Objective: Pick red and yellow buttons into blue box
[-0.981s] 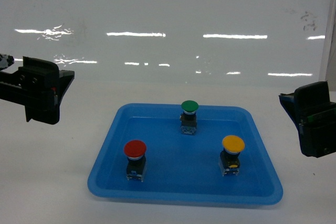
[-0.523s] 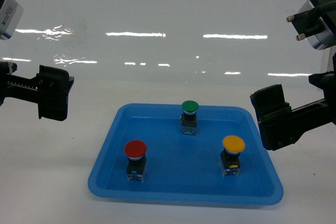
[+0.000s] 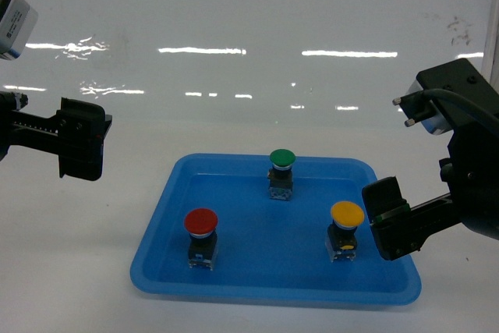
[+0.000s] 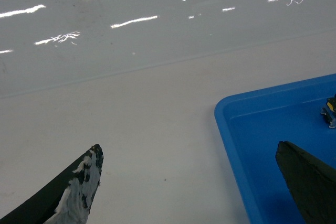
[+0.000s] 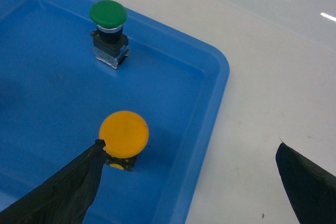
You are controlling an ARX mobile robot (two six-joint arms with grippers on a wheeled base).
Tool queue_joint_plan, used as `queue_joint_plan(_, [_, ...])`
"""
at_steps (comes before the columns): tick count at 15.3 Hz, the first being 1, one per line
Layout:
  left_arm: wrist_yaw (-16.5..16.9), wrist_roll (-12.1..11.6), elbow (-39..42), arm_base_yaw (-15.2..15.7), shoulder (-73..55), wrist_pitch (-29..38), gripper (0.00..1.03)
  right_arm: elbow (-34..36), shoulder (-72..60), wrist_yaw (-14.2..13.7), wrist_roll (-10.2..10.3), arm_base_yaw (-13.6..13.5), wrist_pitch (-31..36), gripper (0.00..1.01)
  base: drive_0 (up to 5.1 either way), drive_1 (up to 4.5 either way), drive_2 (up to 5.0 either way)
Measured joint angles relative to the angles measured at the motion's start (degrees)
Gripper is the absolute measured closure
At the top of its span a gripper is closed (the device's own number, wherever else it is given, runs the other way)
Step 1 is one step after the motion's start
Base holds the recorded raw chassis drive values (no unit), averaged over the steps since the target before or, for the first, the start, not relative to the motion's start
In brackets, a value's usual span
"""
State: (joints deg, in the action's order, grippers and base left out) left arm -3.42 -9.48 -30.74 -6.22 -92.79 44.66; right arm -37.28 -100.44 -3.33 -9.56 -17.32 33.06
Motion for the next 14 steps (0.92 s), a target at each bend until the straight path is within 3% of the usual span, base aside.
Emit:
queue_joint_plan(2, [0.02,0.00,0.00,0.00,0.00,0.00,0.05,-3.58,-2.51,1.51,-0.90,-0.07,-0.98,0.03,0.0,0.00,0.0])
queue_joint_plan(4, [0.00,0.00,0.00,0.00,0.00,0.00,0.05,-7.89,-6.49,4.72,-1.03,-1.11,-3.34,0.03,0.0,0.00,0.0])
queue_joint_plan(9, [0.00,0.00,0.00,0.00,0.00,-0.02,0.05,-12.39,-12.52,4.46,-4.24,-1.42,-4.33,0.03,0.0,0.00,0.0])
queue_joint_plan(14, [0.00,0.00,0.00,0.00,0.00,0.00,0.05,-13.79,-16.44,4.90,-4.68,-1.42,-3.91,0.03,0.0,0.00,0.0])
